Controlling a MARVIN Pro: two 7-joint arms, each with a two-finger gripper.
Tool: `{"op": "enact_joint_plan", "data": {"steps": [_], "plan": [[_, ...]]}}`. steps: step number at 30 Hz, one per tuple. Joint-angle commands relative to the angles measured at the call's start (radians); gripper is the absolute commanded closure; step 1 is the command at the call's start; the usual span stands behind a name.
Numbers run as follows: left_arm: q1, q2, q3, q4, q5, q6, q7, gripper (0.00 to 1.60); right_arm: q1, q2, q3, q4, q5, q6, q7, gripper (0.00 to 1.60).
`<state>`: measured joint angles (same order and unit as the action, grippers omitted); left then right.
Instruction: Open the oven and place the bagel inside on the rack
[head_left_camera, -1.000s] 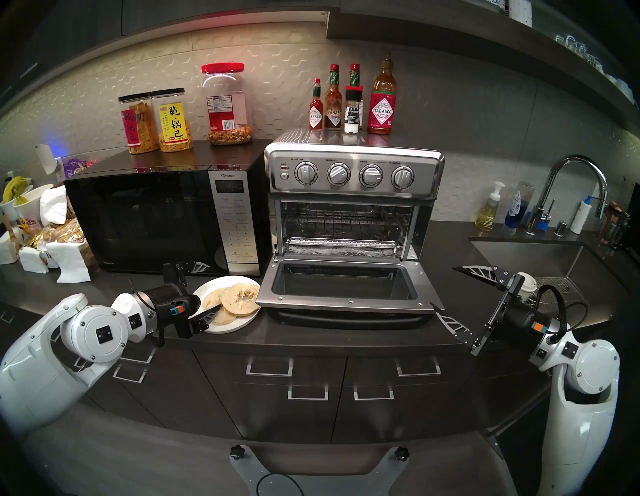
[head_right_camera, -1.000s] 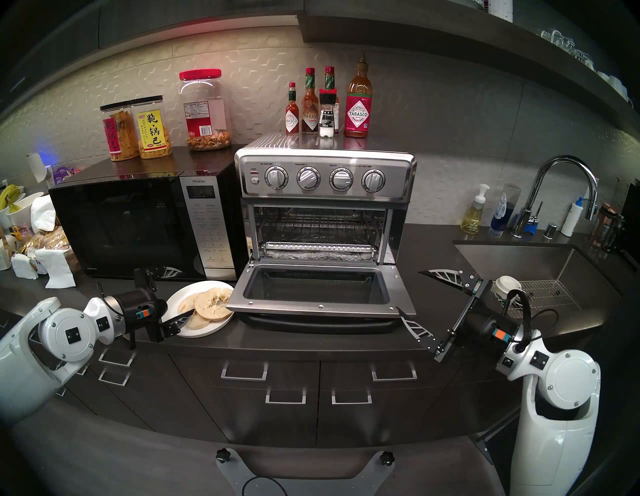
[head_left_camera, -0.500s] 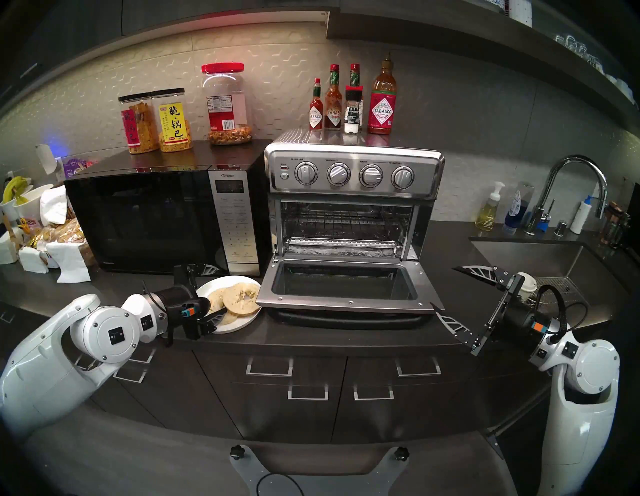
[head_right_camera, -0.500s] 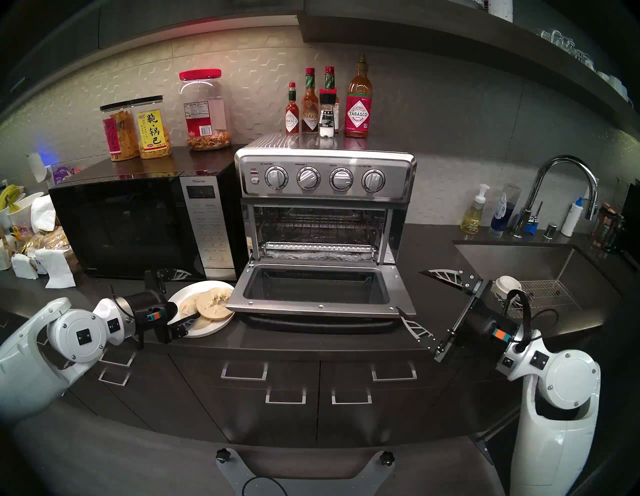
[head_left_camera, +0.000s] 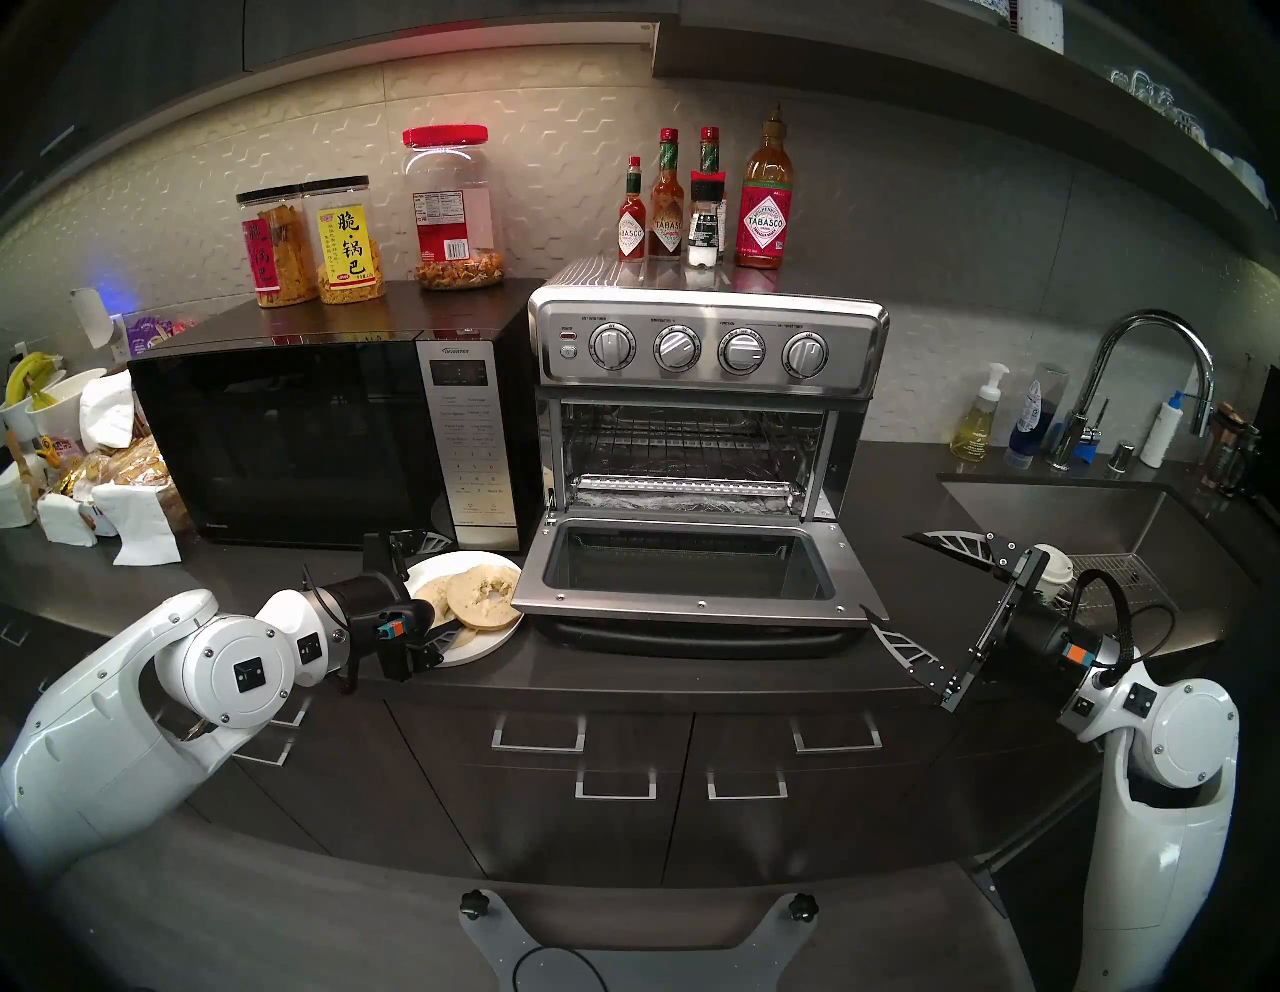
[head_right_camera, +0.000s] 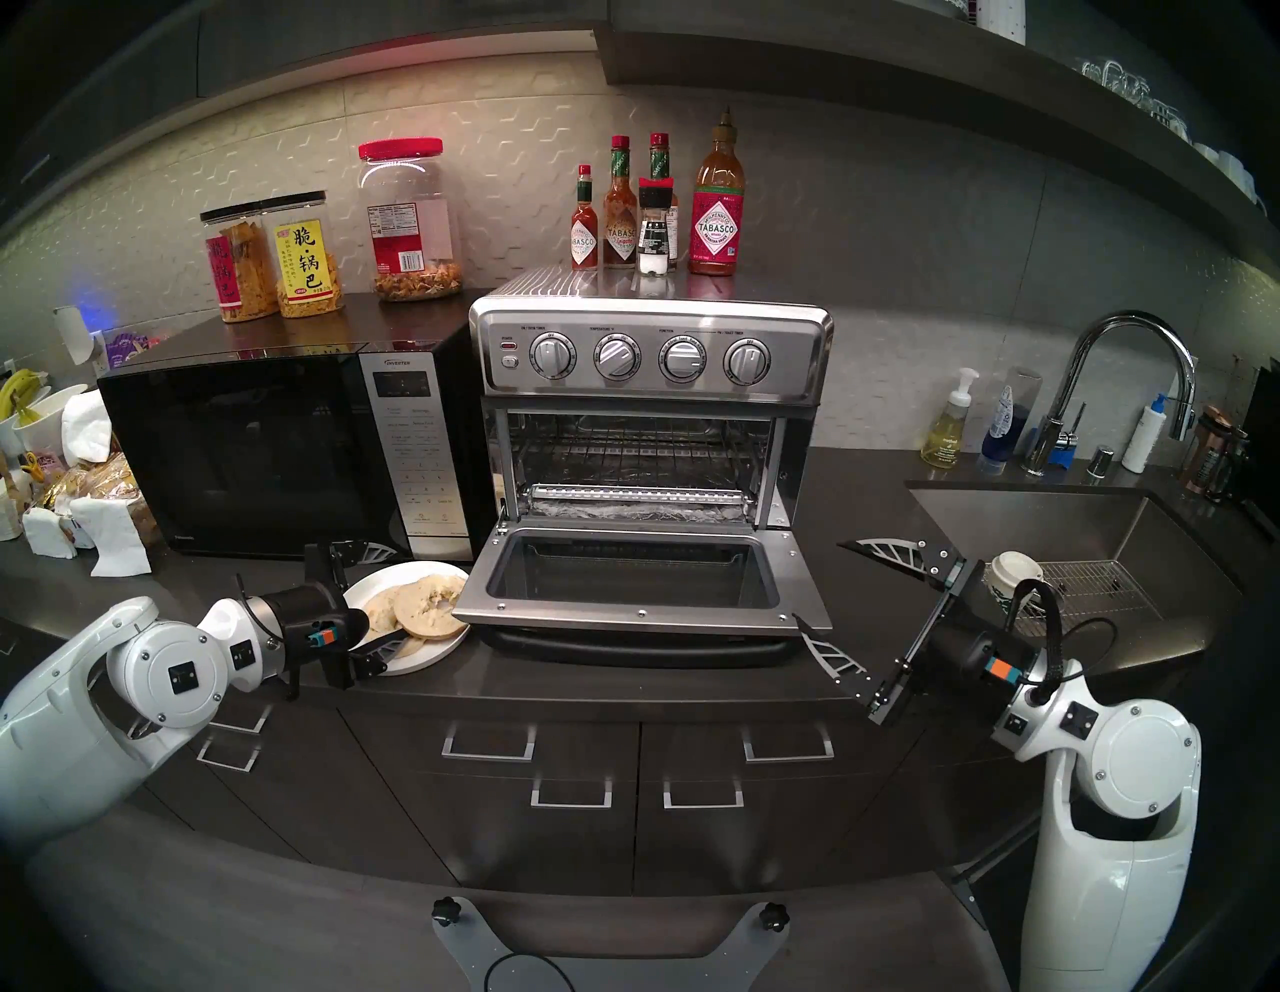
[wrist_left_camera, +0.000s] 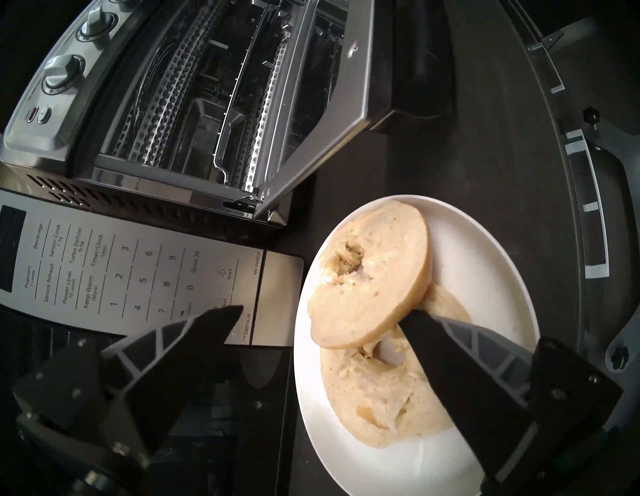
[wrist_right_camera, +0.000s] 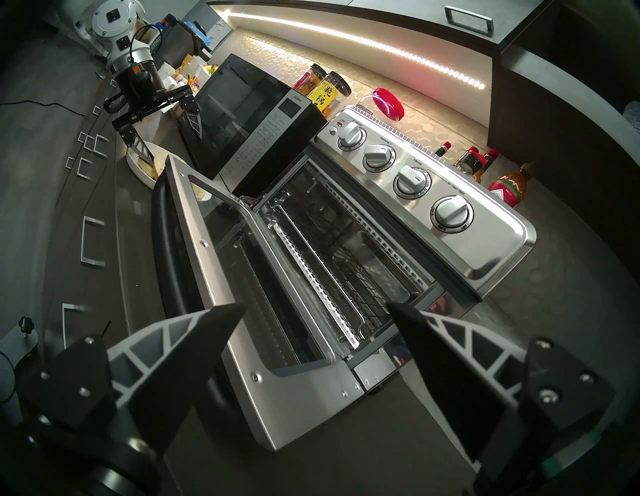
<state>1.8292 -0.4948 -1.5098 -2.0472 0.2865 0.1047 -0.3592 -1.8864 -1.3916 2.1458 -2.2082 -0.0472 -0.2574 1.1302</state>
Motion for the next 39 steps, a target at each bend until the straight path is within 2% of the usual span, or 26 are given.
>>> {"op": "enact_joint_plan", "data": {"steps": [1,4,7,10,11,19,21,22,24,32,39], "plan": [[-0.041,-0.014,0.031,0.017,0.012,-0.016,0.003,0.00,0.006,0.001,-0.001,-0.012,0.010,0.003,0.001,0.00],[-0.047,-0.020,0.047,0.027,0.018,-0.027,0.007,0.01,0.006,0.001,-0.001,-0.012,0.010,0.003,0.002,0.00],[-0.048,-0.021,0.054,0.032,0.021,-0.034,0.010,0.18,0.006,0.001,-0.001,-0.012,0.010,0.003,0.002,0.00],[-0.047,-0.021,0.058,0.036,0.022,-0.041,0.012,0.26,0.006,0.001,-0.001,-0.012,0.010,0.003,0.002,0.00],[-0.046,-0.021,0.059,0.038,0.023,-0.043,0.013,0.41,0.006,0.001,-0.001,-0.012,0.010,0.003,0.002,0.00],[-0.035,-0.019,0.064,0.051,0.025,-0.069,0.021,0.90,0.006,0.001,-0.001,-0.012,0.010,0.003,0.002,0.00],[-0.030,-0.017,0.062,0.048,0.026,-0.071,0.022,1.09,0.006,0.001,-0.001,-0.012,0.010,0.003,0.002,0.00],[-0.029,-0.016,0.061,0.048,0.027,-0.071,0.023,1.34,0.006,0.001,-0.001,-0.012,0.010,0.003,0.002,0.00],[-0.024,-0.015,0.059,0.046,0.030,-0.072,0.025,1.60,0.006,0.001,-0.001,-0.012,0.010,0.003,0.002,0.00],[0.055,0.005,0.009,-0.004,0.038,-0.052,0.067,1.60,0.006,0.001,-0.001,-0.012,0.010,0.003,0.001,0.00],[0.160,0.017,-0.082,-0.045,0.028,-0.041,0.121,1.60,0.006,0.001,-0.002,-0.012,0.010,0.003,0.001,0.00]]}}
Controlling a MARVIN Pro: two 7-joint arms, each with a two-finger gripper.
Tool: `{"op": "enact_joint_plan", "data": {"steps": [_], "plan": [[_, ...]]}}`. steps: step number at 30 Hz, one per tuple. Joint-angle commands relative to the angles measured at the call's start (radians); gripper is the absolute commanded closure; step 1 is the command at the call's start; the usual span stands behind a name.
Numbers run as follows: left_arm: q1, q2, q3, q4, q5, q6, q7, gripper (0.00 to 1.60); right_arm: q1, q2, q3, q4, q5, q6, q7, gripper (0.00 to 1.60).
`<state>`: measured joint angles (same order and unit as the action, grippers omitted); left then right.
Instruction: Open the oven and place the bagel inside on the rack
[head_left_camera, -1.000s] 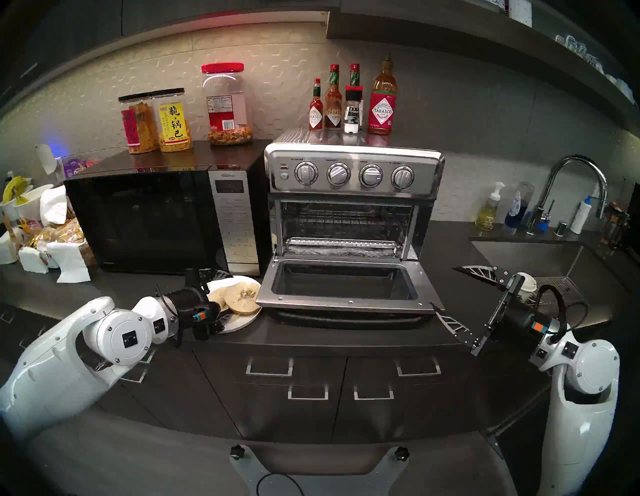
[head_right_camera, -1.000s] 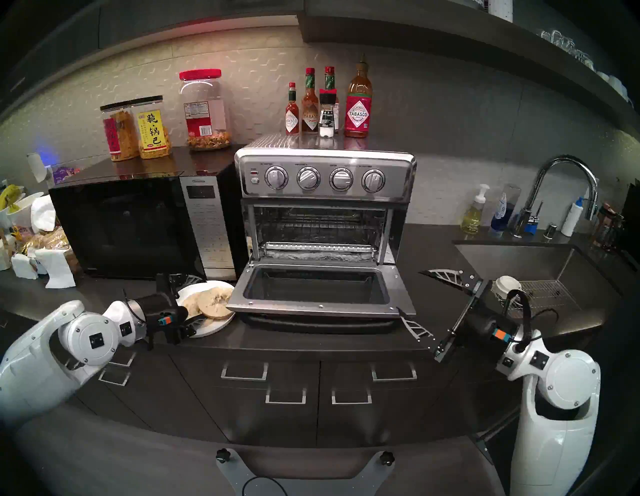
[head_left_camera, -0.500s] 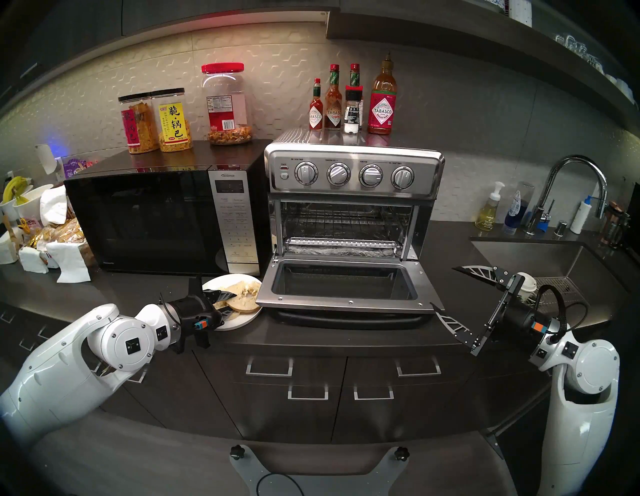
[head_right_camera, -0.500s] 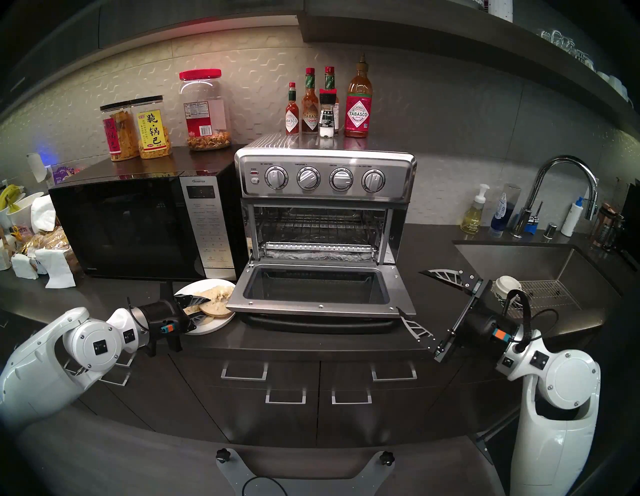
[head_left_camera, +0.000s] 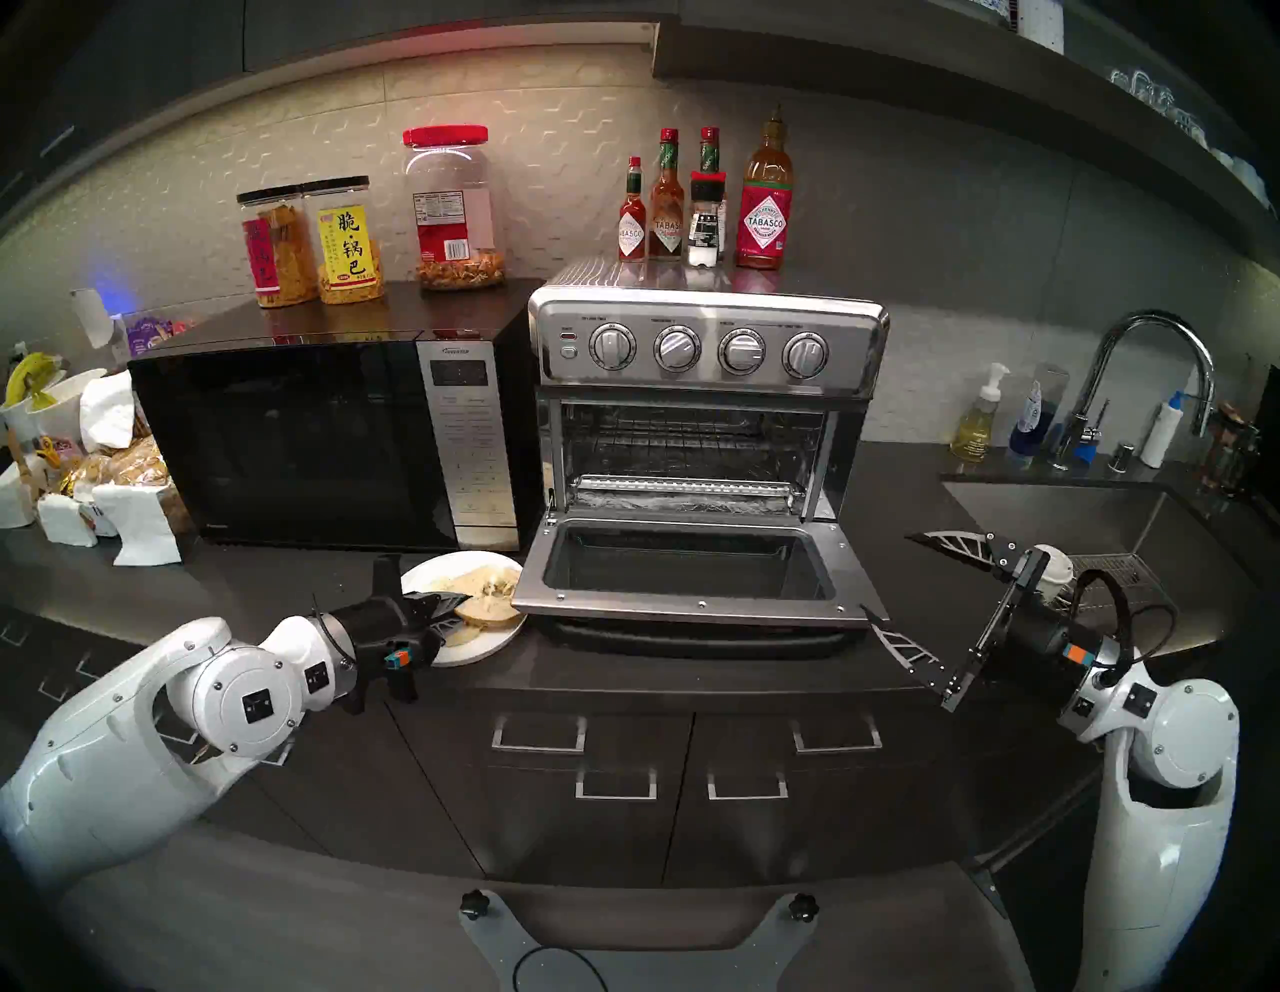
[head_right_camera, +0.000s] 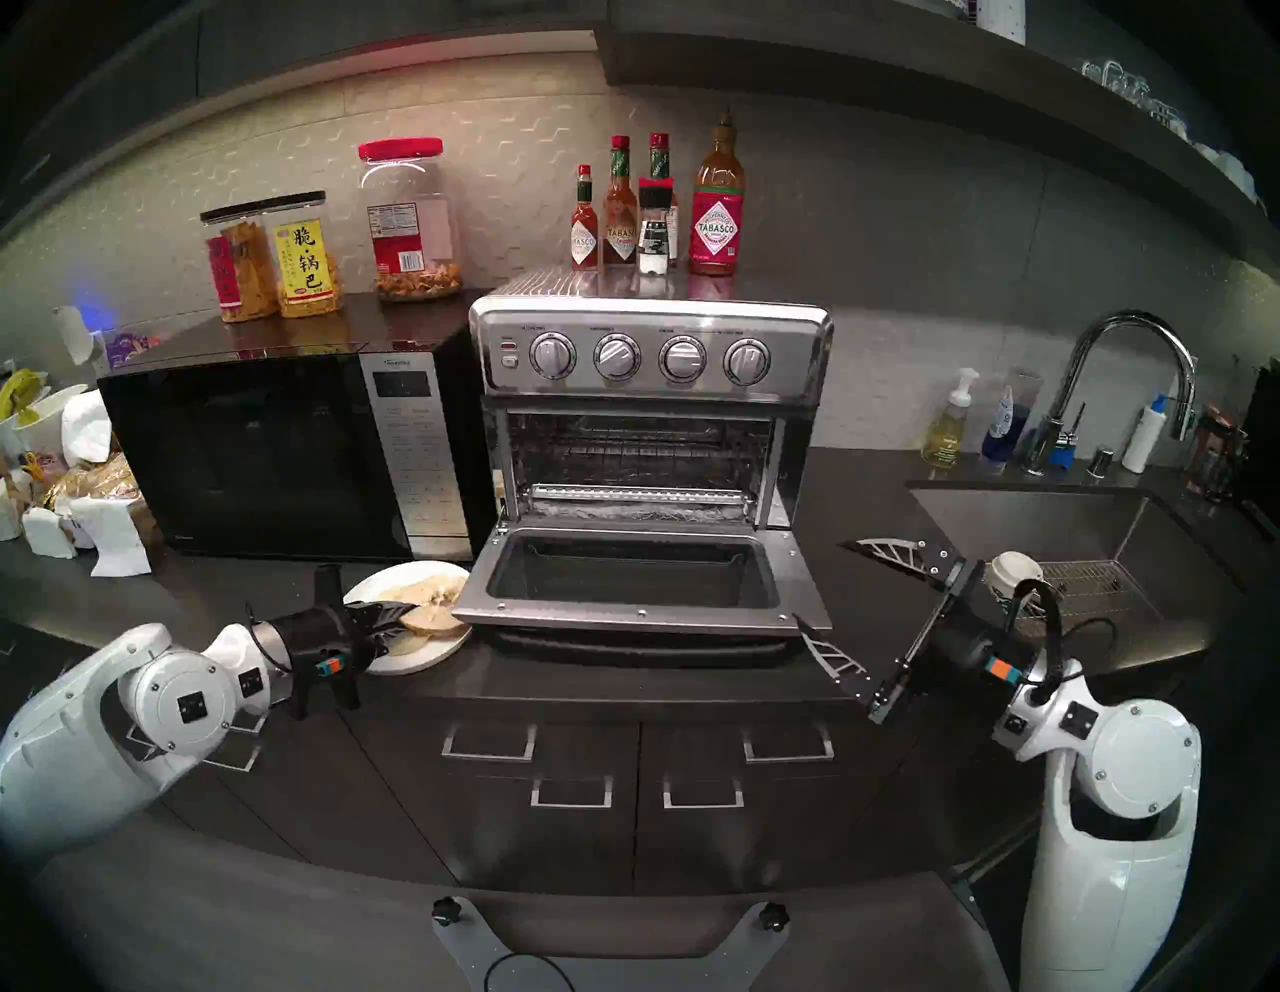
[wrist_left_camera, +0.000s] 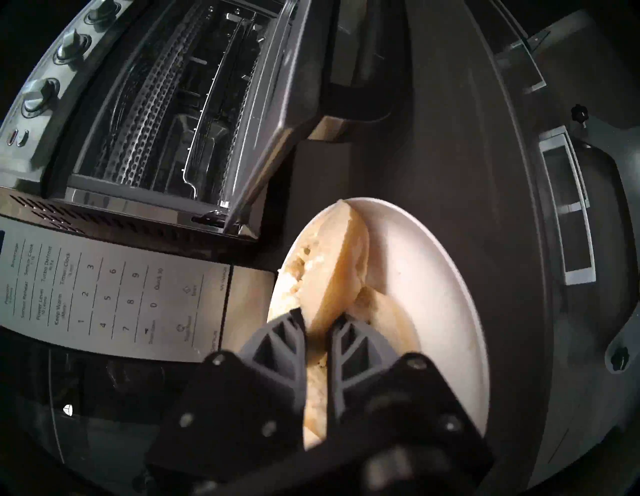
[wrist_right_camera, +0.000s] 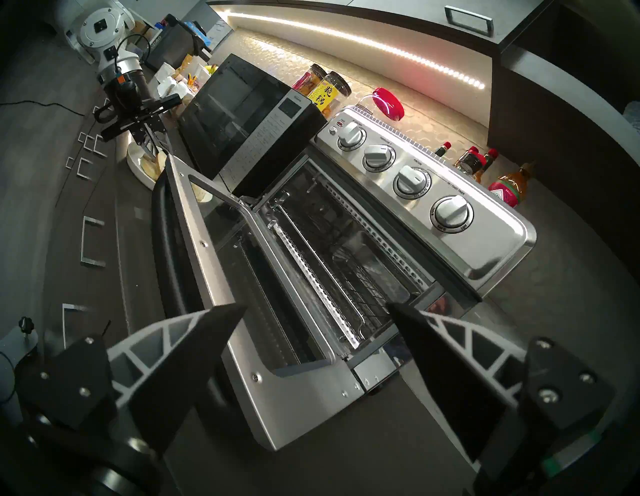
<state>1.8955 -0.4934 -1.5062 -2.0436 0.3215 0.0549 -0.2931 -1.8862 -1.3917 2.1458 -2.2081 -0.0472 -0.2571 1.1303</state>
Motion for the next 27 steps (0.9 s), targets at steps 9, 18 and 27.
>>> {"op": "enact_joint_plan", "data": {"steps": [9,18,27], "plan": [[0.211,-0.002,-0.231,-0.103,-0.017,0.008,0.103,1.60,0.006,0.001,-0.002,-0.011,0.009,0.002,0.001,0.00],[0.336,-0.064,-0.390,-0.183,-0.009,-0.005,0.121,1.60,0.006,0.001,-0.002,-0.011,0.009,0.002,0.001,0.00],[0.396,-0.130,-0.440,-0.249,0.008,-0.030,0.139,1.60,0.006,0.001,-0.002,-0.012,0.010,0.002,0.001,0.00]]}}
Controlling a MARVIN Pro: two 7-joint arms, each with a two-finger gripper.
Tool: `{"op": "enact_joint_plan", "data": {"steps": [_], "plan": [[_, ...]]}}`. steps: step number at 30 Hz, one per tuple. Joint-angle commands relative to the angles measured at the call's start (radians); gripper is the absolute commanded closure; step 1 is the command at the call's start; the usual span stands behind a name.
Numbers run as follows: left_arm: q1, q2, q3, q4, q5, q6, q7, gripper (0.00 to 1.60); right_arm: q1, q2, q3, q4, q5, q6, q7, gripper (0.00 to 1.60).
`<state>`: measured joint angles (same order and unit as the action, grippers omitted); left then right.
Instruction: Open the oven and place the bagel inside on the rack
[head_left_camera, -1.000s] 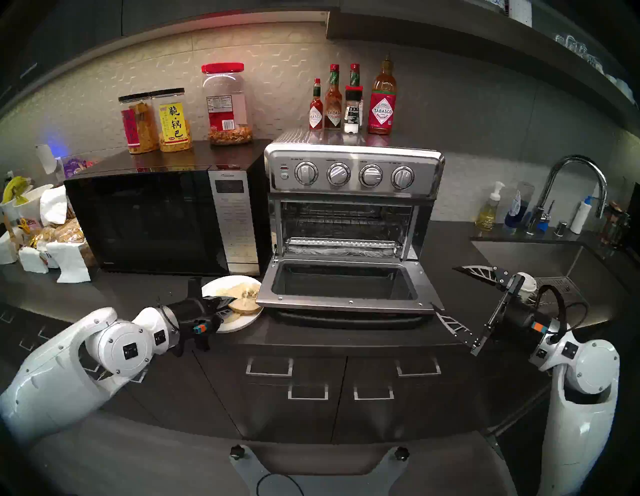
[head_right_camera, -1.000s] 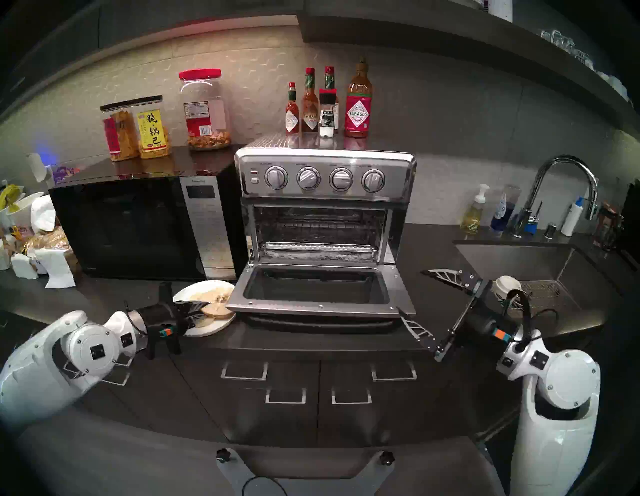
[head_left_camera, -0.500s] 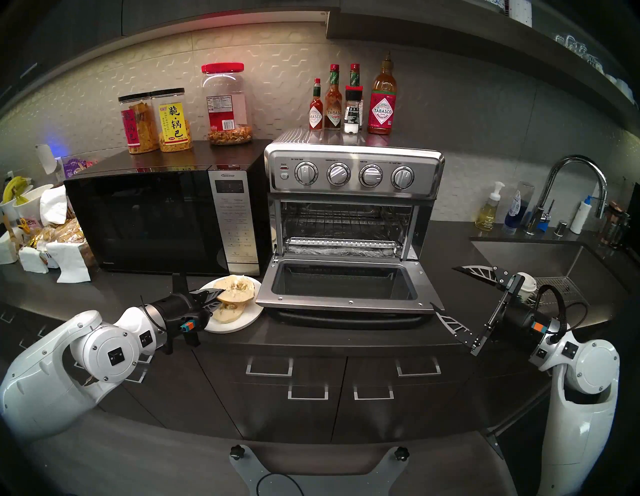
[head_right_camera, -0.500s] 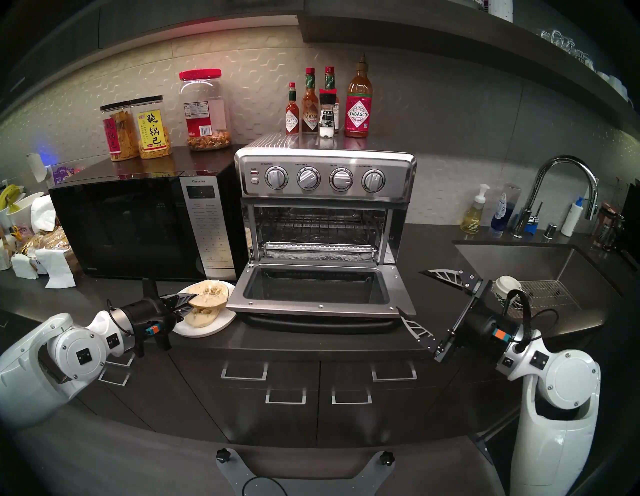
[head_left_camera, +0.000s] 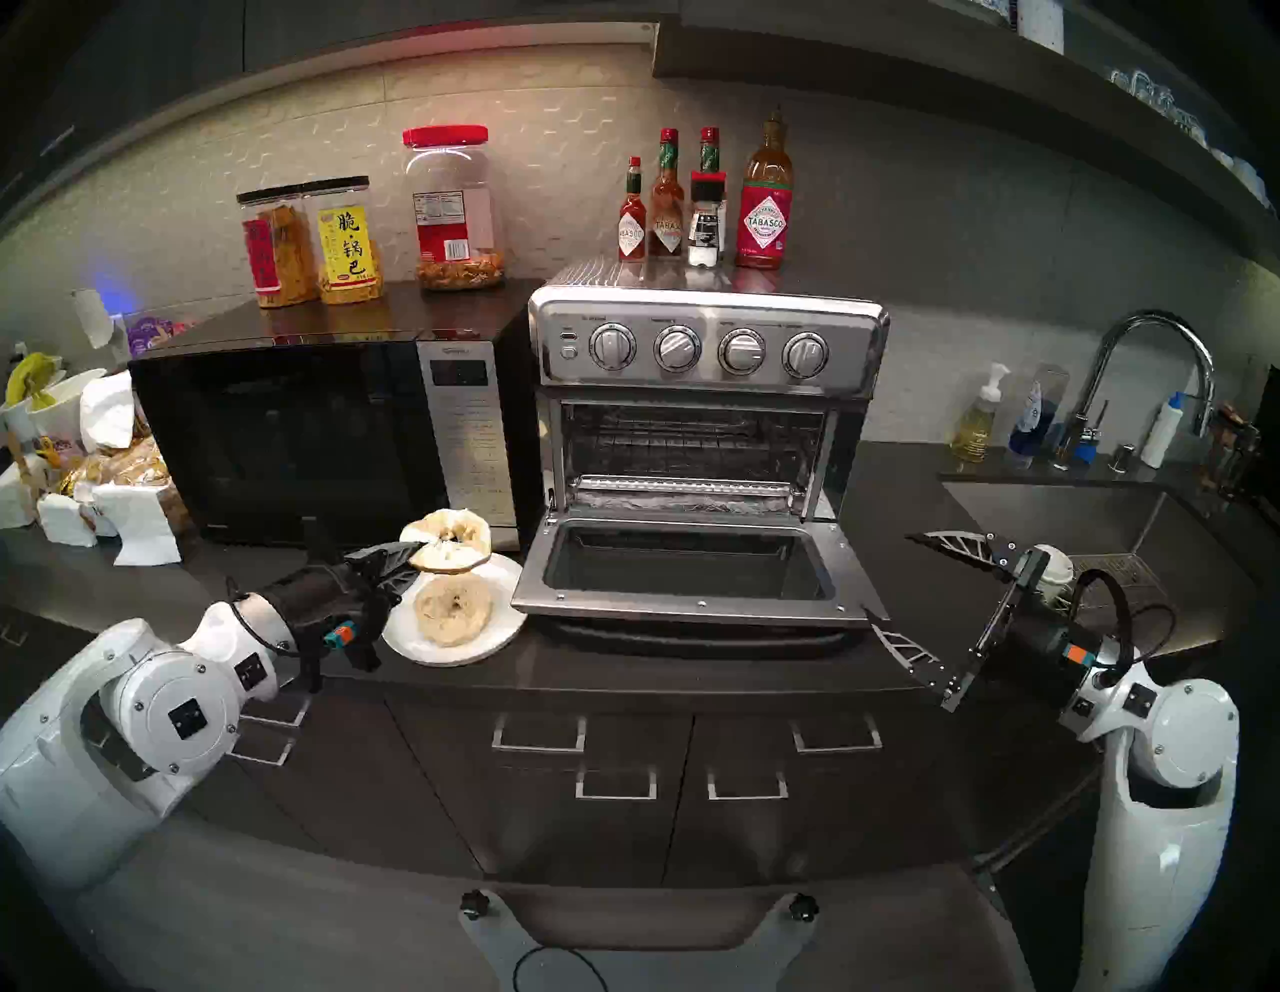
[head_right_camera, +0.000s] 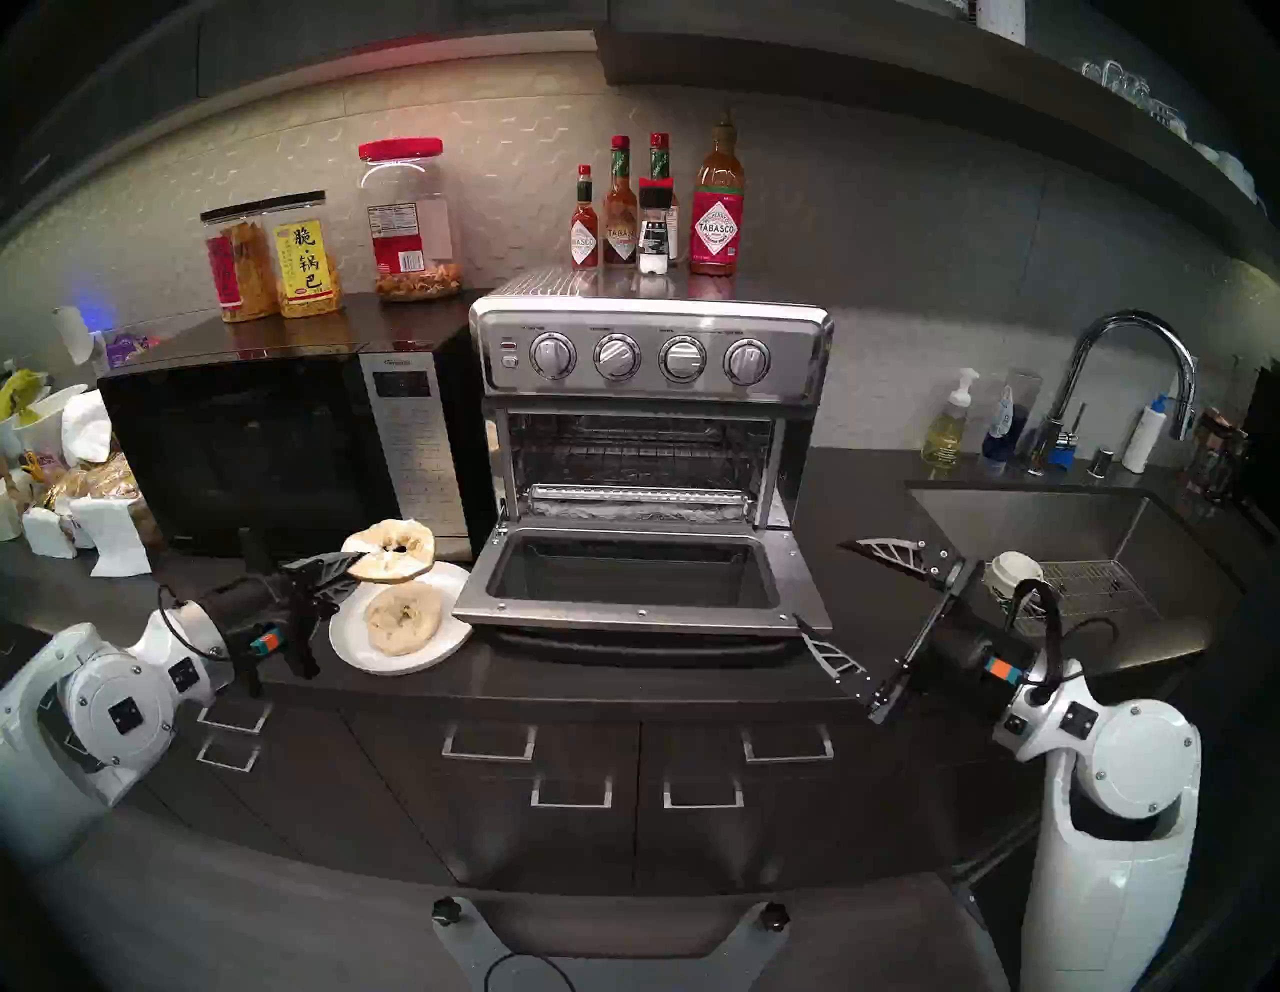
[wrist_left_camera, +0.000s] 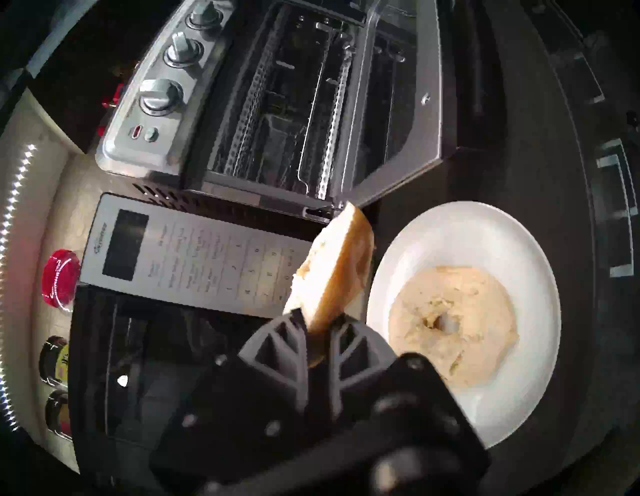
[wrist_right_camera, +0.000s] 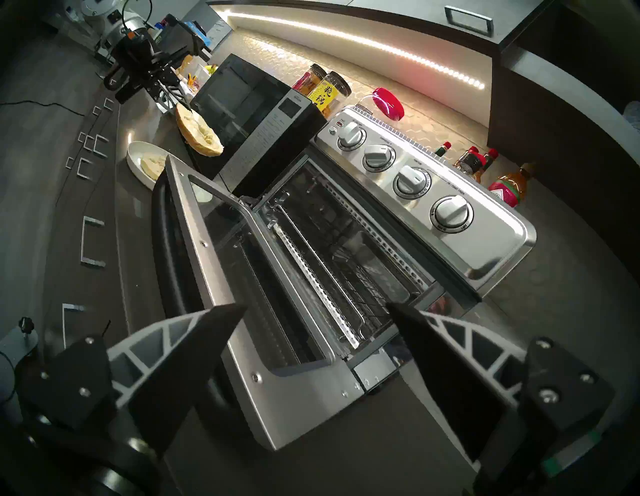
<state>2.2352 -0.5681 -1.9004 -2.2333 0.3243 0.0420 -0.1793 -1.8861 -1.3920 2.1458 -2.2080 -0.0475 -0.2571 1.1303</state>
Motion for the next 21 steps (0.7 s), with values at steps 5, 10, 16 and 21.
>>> {"op": "enact_joint_plan", "data": {"steps": [5,10,16,21], "plan": [[0.016,-0.047,-0.010,-0.072,-0.001,-0.009,0.033,1.60,0.006,0.001,-0.001,-0.012,0.010,0.002,0.001,0.00],[-0.036,-0.031,0.033,-0.067,-0.011,0.003,0.036,1.60,0.006,0.001,-0.001,-0.012,0.010,0.002,0.001,0.00],[-0.101,-0.016,0.081,-0.052,-0.027,0.014,0.033,1.60,0.006,0.001,-0.002,-0.012,0.010,0.002,0.001,0.00],[-0.148,-0.007,0.115,-0.042,-0.038,0.020,0.034,1.60,0.006,0.001,-0.002,-0.012,0.009,0.002,0.001,0.00]]}}
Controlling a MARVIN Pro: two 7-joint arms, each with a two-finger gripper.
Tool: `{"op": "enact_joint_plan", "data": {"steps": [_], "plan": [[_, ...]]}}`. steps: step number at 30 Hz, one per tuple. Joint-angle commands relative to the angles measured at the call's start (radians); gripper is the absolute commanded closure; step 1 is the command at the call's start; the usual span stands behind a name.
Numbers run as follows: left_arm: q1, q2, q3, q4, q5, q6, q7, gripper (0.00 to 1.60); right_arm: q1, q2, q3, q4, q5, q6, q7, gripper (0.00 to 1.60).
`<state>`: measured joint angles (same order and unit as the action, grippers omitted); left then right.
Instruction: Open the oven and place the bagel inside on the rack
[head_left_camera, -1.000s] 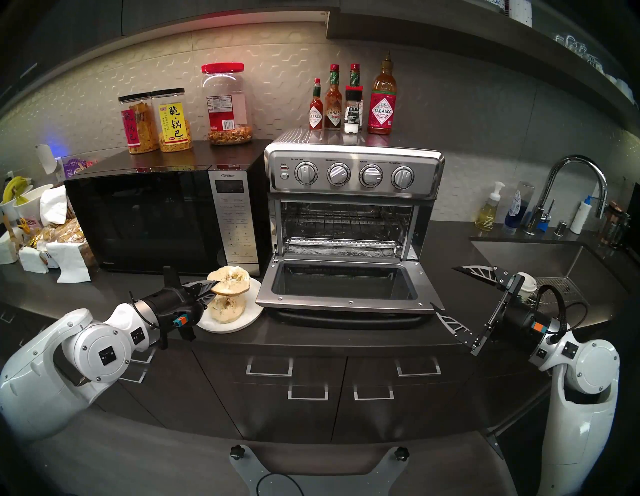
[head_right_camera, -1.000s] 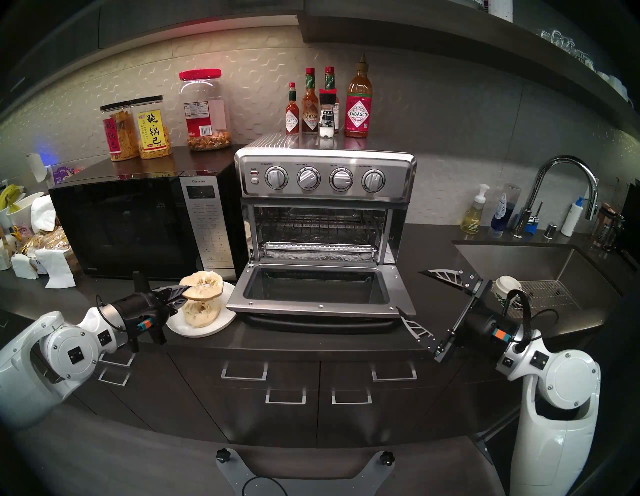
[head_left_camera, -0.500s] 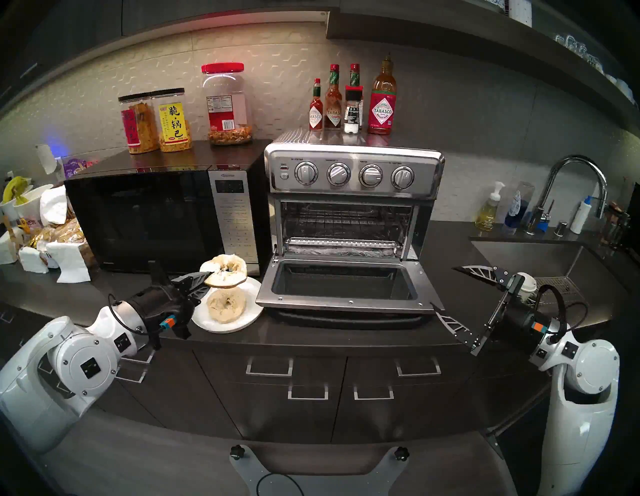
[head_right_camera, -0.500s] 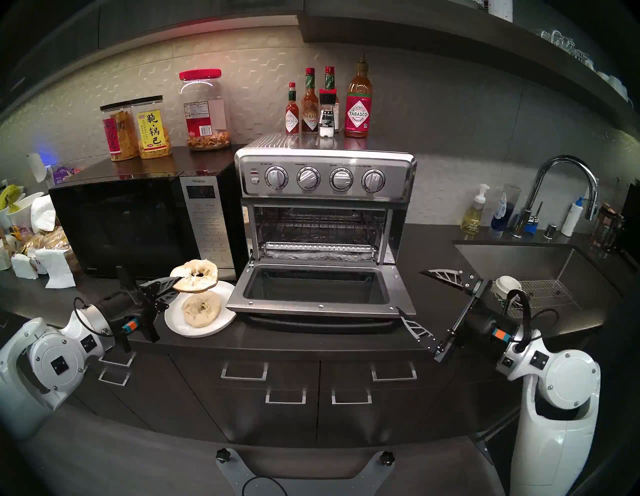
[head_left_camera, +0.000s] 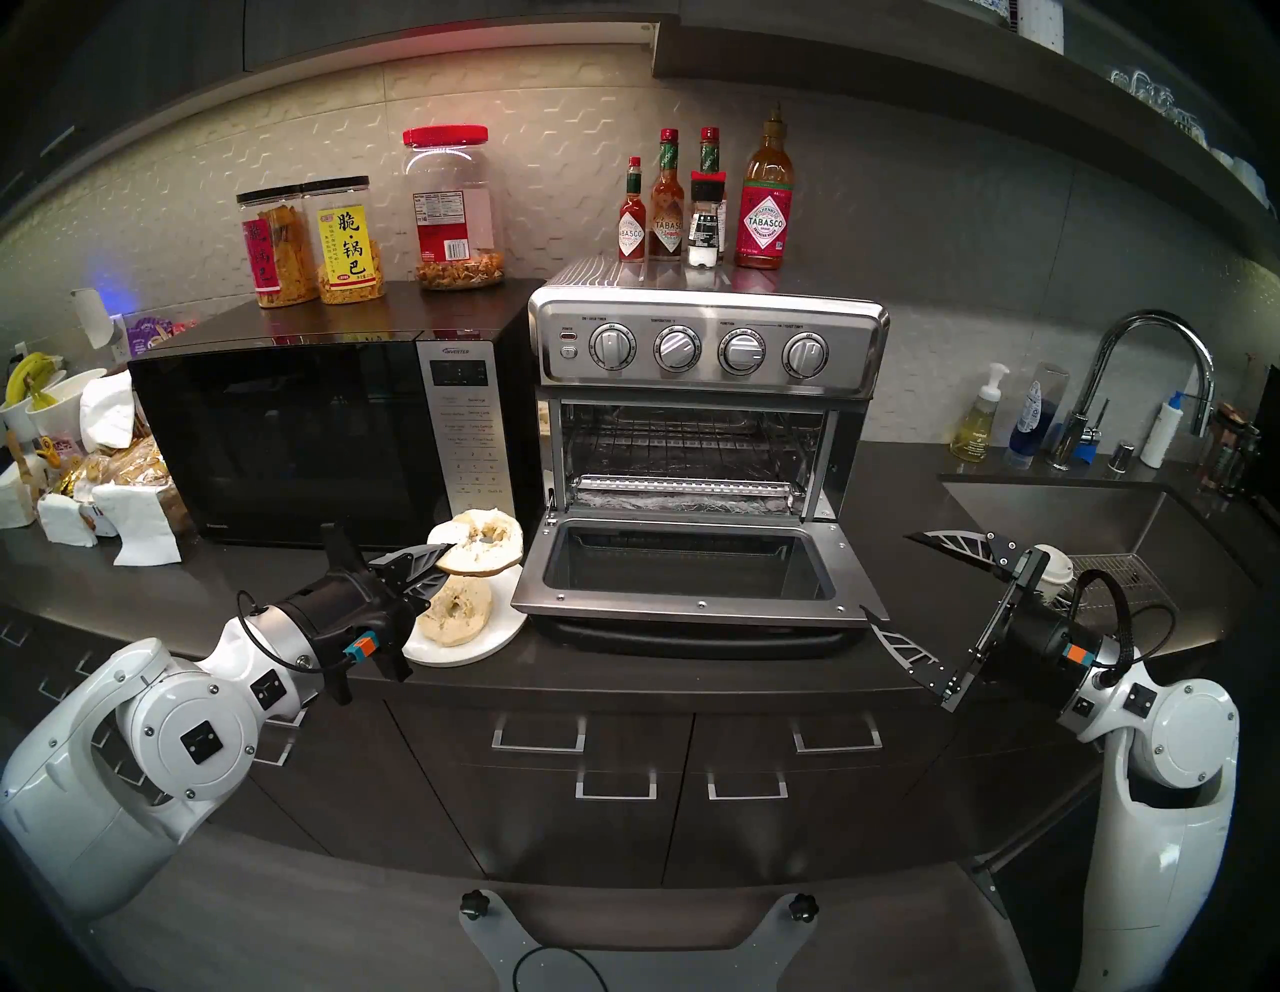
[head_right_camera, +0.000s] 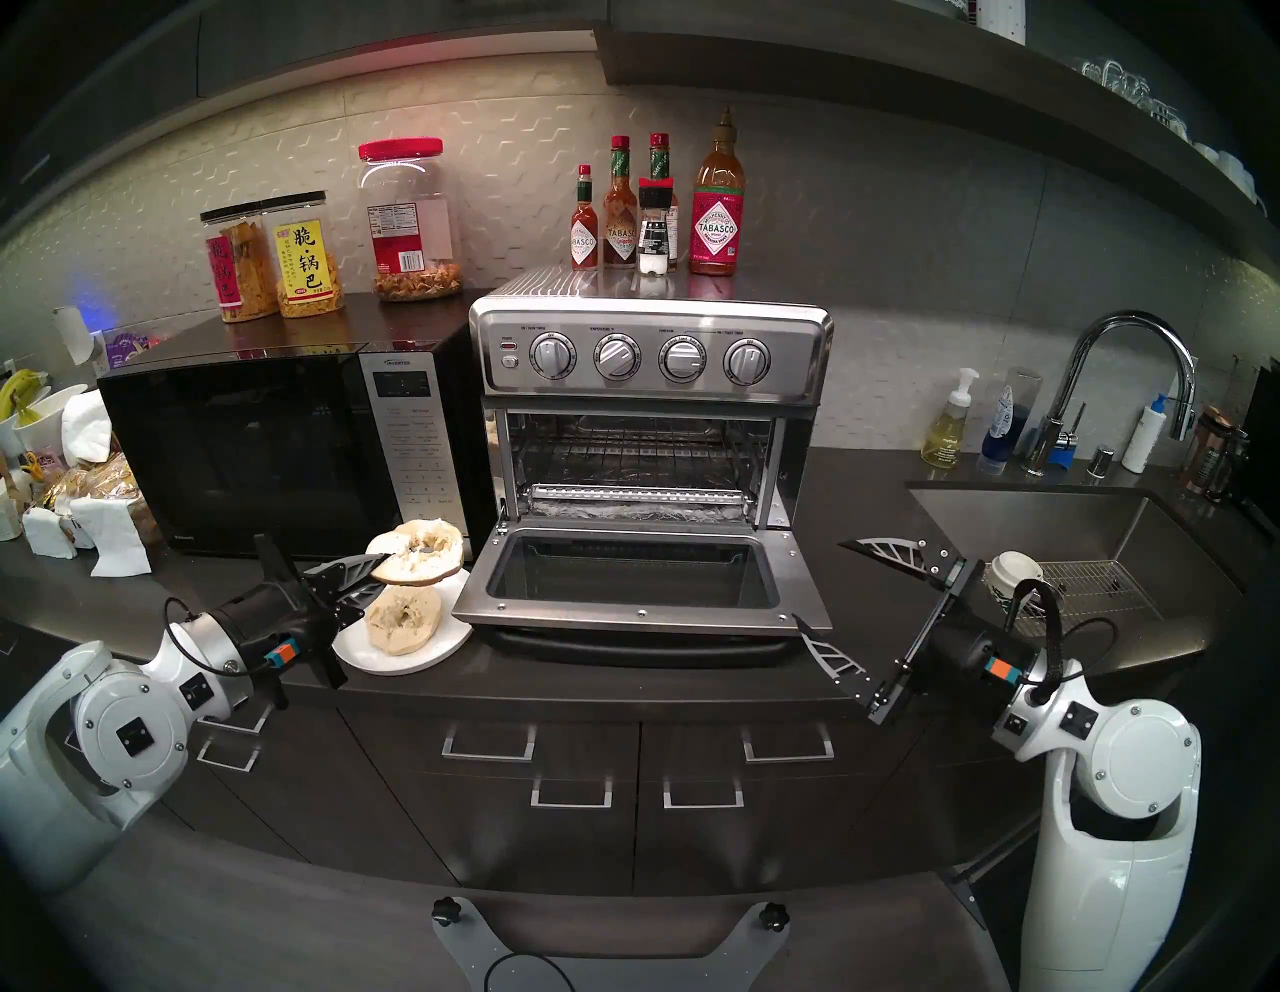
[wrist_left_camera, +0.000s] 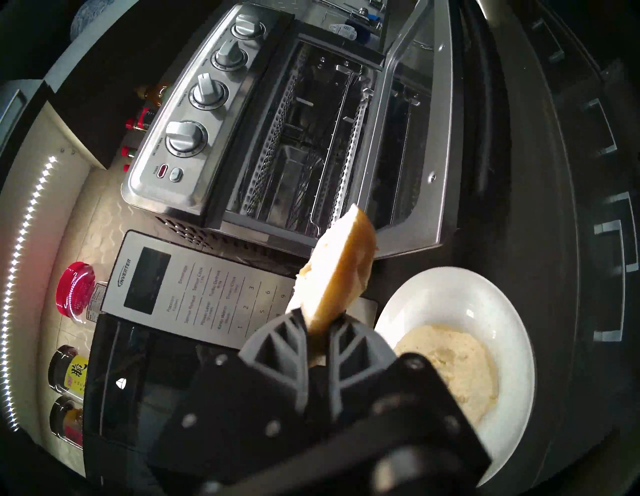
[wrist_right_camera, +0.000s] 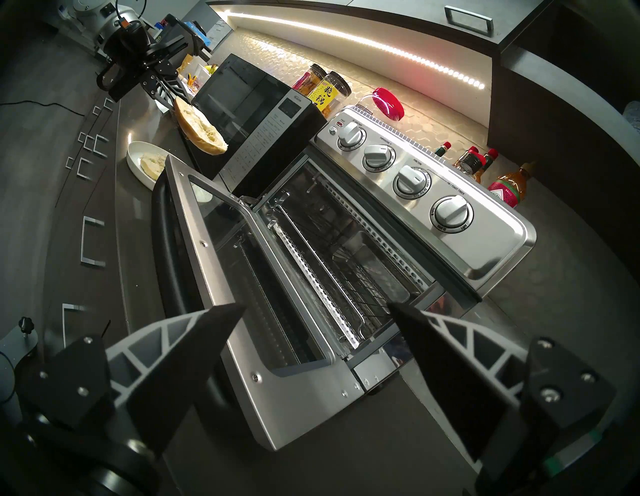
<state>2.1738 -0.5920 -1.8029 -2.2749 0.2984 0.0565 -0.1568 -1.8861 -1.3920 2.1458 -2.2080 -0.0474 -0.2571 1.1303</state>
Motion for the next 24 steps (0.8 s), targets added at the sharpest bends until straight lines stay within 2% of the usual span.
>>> {"op": "enact_joint_plan", "data": {"steps": [1,5,15,24], "plan": [[-0.094,0.018,0.022,0.001,-0.014,0.007,0.012,1.60,0.006,0.001,-0.002,-0.012,0.009,0.002,0.001,0.00],[-0.128,0.025,0.045,0.004,-0.021,0.017,0.009,1.60,0.006,0.001,-0.002,-0.012,0.009,0.002,0.001,0.00],[-0.249,0.058,0.161,0.030,-0.047,0.031,0.023,1.60,0.006,0.001,-0.002,-0.011,0.009,0.001,0.001,0.00],[-0.342,0.039,0.259,0.047,-0.046,0.033,0.023,1.60,0.006,0.001,-0.002,-0.011,0.008,0.001,0.001,0.00]]}}
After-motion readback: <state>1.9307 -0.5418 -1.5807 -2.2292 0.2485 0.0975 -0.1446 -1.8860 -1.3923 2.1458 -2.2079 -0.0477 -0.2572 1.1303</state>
